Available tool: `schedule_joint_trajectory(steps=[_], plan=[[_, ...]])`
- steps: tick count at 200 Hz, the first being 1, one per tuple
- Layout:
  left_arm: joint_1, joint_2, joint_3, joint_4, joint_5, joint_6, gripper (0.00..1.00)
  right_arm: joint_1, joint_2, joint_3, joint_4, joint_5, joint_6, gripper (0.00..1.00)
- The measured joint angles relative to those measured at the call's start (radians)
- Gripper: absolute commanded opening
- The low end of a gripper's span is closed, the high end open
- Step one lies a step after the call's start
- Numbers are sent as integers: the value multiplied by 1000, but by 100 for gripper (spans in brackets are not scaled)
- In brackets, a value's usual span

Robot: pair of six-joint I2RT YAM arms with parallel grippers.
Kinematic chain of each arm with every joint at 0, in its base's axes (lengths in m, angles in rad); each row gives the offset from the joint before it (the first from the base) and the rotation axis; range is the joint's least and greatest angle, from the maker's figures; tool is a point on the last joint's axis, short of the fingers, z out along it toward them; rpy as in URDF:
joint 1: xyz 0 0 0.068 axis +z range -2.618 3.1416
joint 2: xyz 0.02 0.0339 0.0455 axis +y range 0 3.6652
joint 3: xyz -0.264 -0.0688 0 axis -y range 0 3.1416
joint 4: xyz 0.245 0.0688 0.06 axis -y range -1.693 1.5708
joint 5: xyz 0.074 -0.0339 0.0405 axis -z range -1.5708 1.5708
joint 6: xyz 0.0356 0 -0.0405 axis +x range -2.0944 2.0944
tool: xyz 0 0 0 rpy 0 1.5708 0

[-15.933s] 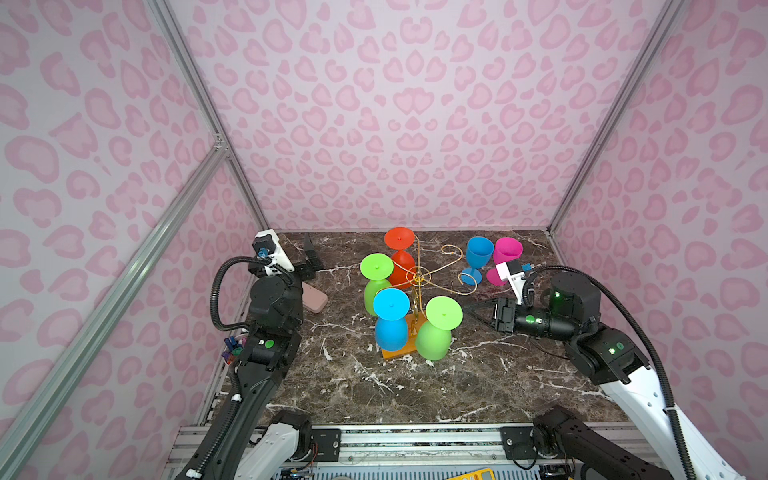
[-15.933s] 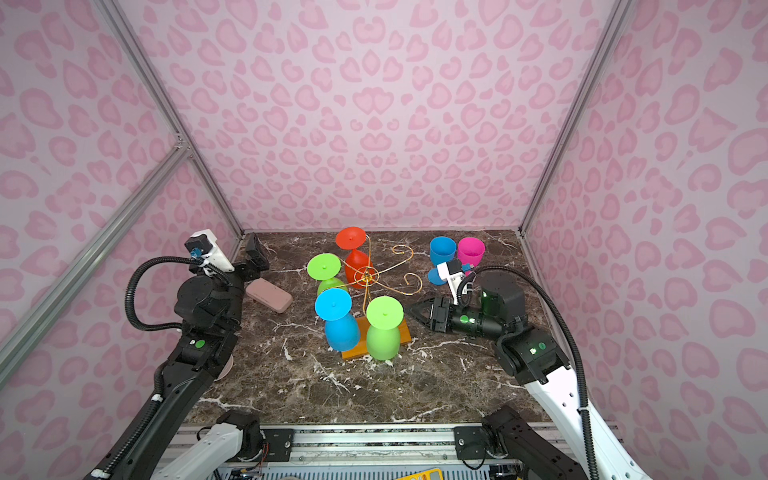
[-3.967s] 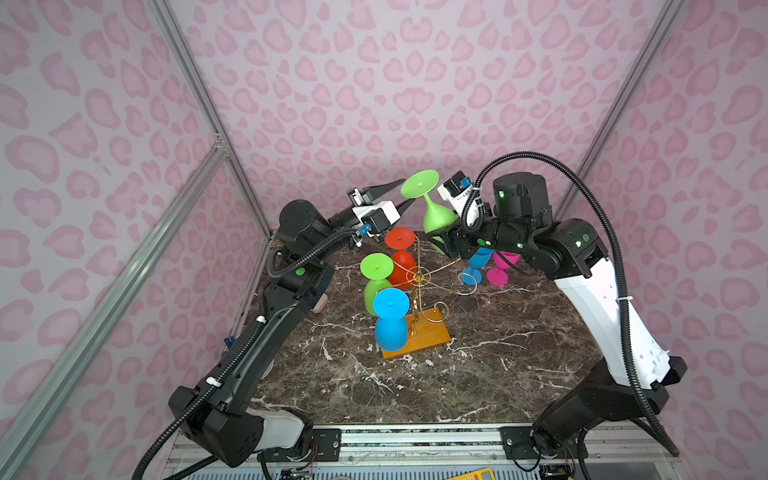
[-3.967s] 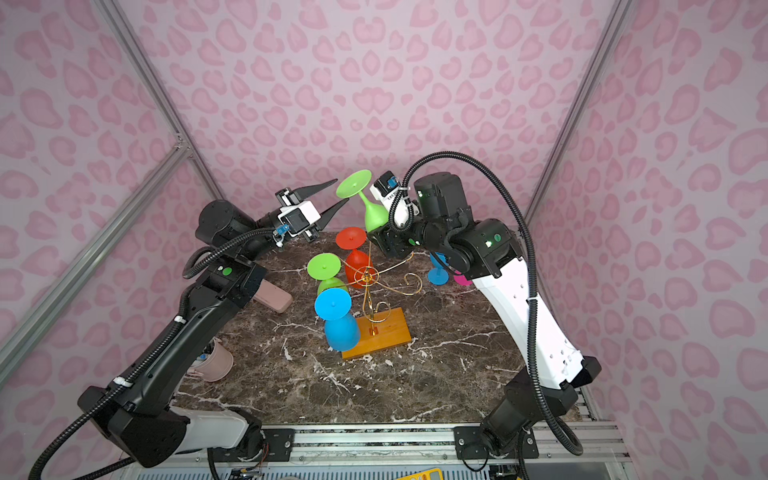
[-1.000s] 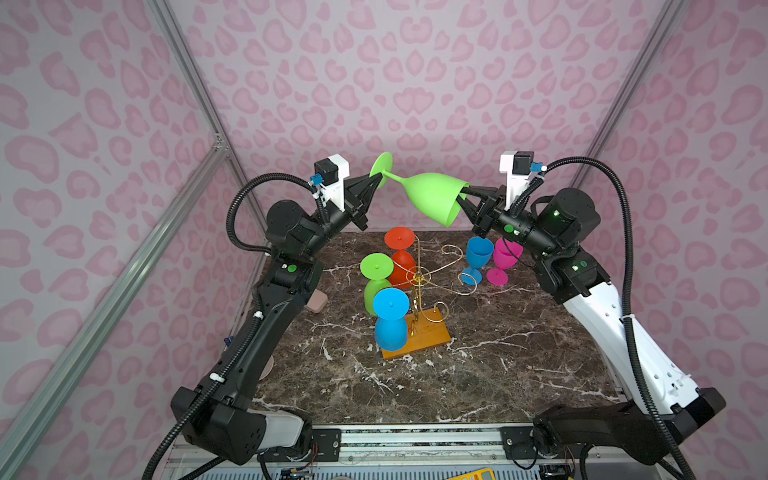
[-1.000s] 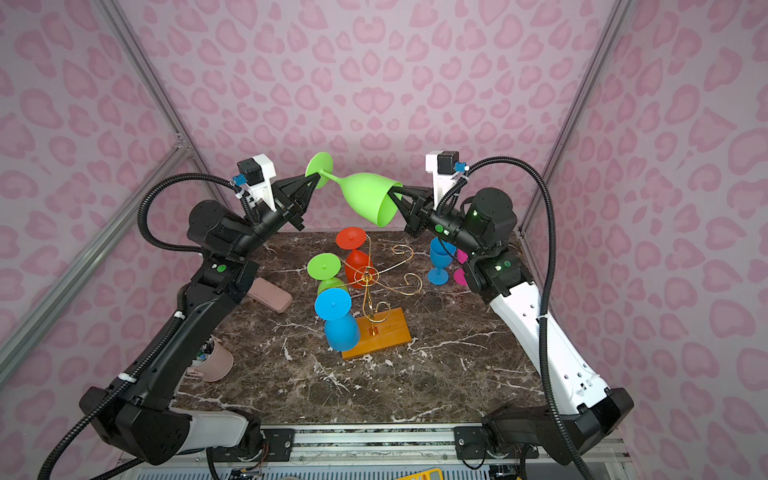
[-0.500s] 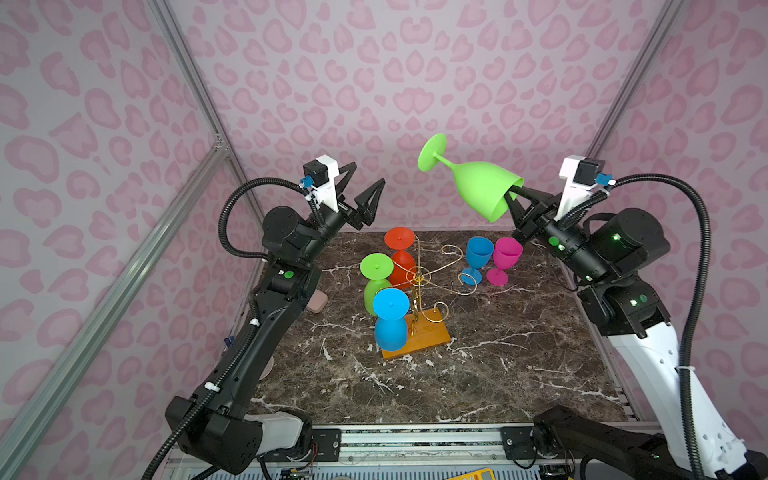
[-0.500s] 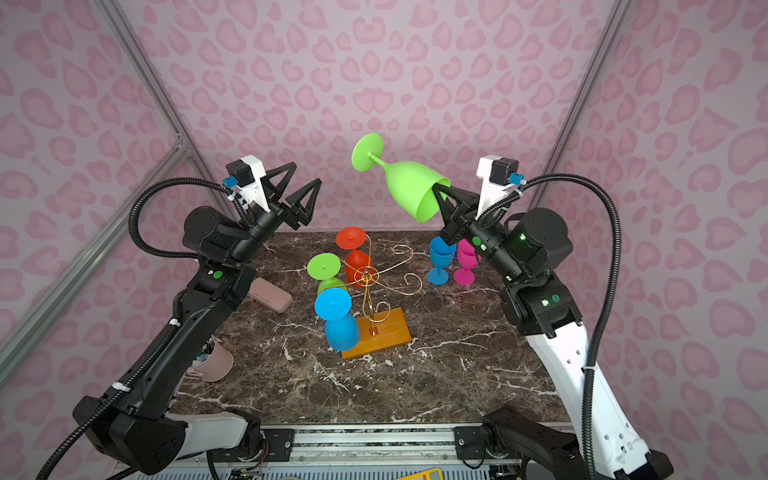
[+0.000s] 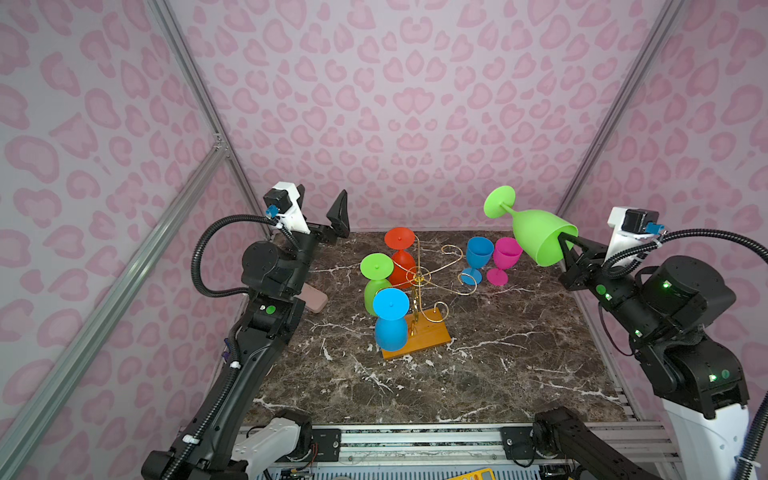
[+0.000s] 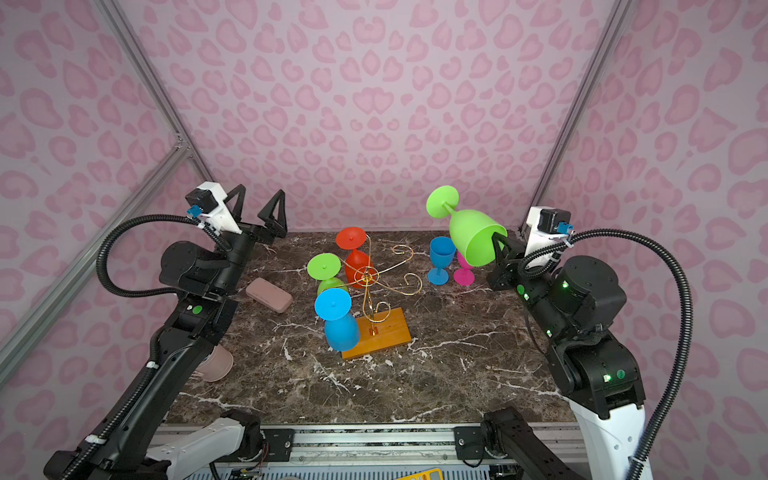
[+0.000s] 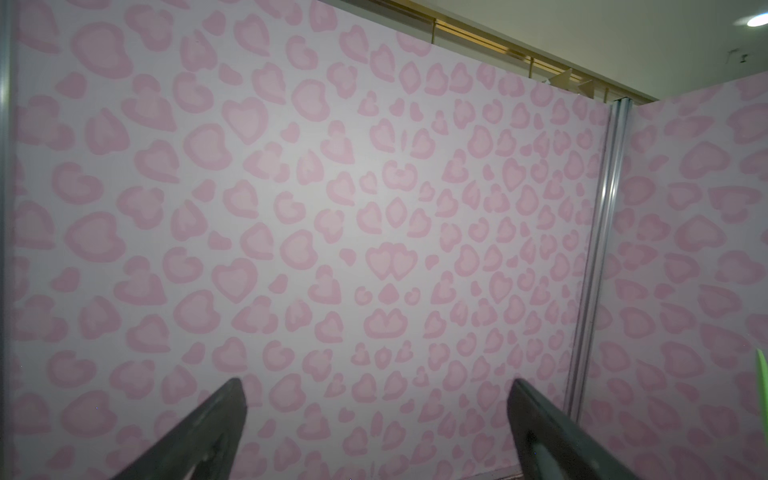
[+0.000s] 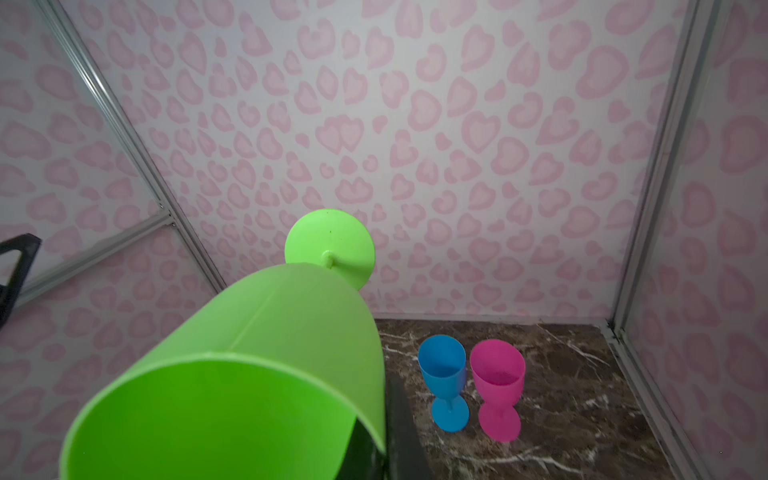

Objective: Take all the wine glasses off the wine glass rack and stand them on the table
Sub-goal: 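Carry the lime glass with the right gripper beside the pink glass, then set the lime glass upright on the table and open the right gripper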

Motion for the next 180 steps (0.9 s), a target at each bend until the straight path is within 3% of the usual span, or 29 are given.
schedule_joint_trajectory(steps=[44, 80, 141, 180], plan=[[39, -74, -127, -4, -103, 8, 97, -17, -24, -156, -225, 32, -13, 0], [72, -105, -210, -6, -150, 0, 97, -96, 25, -265, -306, -34, -13, 0], [111, -151, -316, -10, -168, -19, 98, -308, 166, -283, -396, -59, -74, 0], [114, -165, -325, -24, -169, -15, 98, -355, 287, -266, -368, -13, -80, 0]])
